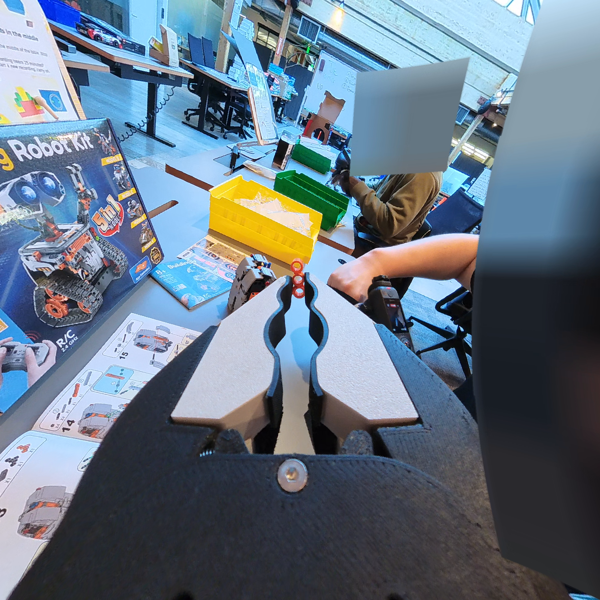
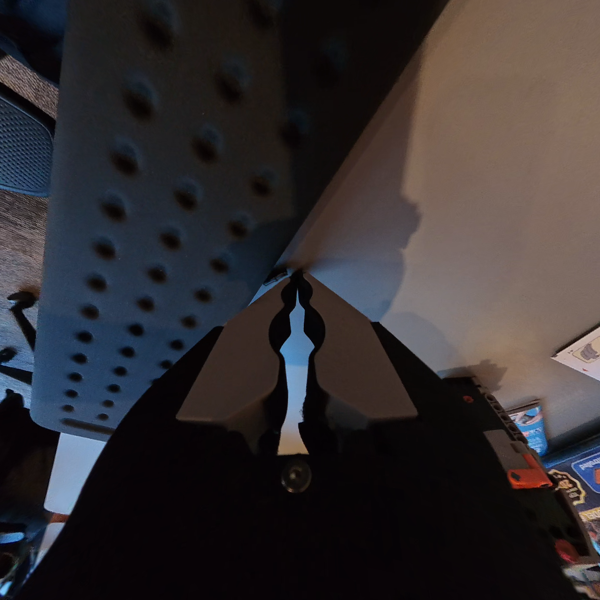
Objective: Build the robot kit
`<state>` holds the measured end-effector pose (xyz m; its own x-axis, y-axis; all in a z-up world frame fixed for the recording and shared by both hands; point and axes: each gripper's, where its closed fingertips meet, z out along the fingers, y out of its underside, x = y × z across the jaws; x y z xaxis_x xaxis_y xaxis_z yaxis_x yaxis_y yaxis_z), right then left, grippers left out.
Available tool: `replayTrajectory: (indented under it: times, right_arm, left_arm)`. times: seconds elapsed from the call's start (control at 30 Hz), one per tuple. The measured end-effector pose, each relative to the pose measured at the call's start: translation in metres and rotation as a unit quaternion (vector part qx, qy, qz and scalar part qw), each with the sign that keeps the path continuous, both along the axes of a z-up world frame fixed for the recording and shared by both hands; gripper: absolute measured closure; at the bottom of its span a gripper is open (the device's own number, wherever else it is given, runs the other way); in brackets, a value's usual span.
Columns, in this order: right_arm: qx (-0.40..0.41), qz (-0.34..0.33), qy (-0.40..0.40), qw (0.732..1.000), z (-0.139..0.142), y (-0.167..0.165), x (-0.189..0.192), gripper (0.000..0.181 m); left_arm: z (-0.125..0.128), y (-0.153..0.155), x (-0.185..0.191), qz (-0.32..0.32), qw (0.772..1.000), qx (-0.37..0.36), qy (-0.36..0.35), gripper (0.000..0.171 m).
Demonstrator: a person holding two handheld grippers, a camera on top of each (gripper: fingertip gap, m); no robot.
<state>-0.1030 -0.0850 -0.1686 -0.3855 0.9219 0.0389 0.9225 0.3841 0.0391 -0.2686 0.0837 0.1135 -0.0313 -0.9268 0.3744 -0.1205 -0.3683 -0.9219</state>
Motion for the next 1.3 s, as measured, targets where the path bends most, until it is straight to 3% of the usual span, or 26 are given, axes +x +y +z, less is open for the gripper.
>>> replayTrajectory:
  times: [0.13, 0.23, 0.33, 0.4, 0.6, 0.83, 1.07, 1.2, 1.3]
  right_arm:
    - [-0.007, -0.034, 0.006, 0.999, 0.000, 0.001, 0.001, 0.181]
    - [-0.004, -0.104, 0.011, 0.995, 0.002, 0.010, 0.009, 0.181]
    - [-0.057, -0.231, 0.083, 0.968, 0.015, 0.012, 0.005, 0.181]
    - [-0.102, -0.283, 0.142, 0.943, 0.027, 0.009, -0.003, 0.169]
    - [-0.089, -0.253, 0.131, 0.955, 0.016, -0.001, 0.004, 0.163]
    - [-0.083, -0.224, 0.117, 0.964, 0.001, -0.007, 0.003, 0.177]
    - [-0.090, -0.255, 0.134, 0.953, 0.004, 0.002, -0.003, 0.178]
    - [-0.026, -0.276, 0.253, 0.927, 0.039, 0.053, -0.046, 0.178]
    - [0.017, -0.293, 0.401, 0.868, 0.097, 0.100, -0.094, 0.178]
  left_arm:
    - [0.001, 0.000, -0.002, 0.001, 1.000, 0.000, -0.002, 0.168]
    - [0.002, 0.001, -0.003, 0.002, 1.000, -0.001, -0.004, 0.168]
    - [0.004, 0.000, -0.004, 0.001, 1.000, 0.000, -0.007, 0.168]
    - [0.004, -0.001, -0.005, -0.001, 1.000, 0.000, -0.009, 0.168]
    - [0.004, -0.001, -0.004, -0.006, 1.000, -0.005, -0.010, 0.168]
    - [0.003, -0.002, -0.003, -0.005, 1.000, -0.002, -0.008, 0.168]
    - [0.004, 0.000, -0.006, -0.003, 1.000, -0.003, -0.010, 0.168]
    - [0.001, 0.008, -0.007, 0.005, 1.000, -0.008, -0.010, 0.168]
    - [-0.003, 0.014, -0.007, 0.005, 1.000, -0.024, -0.013, 0.168]
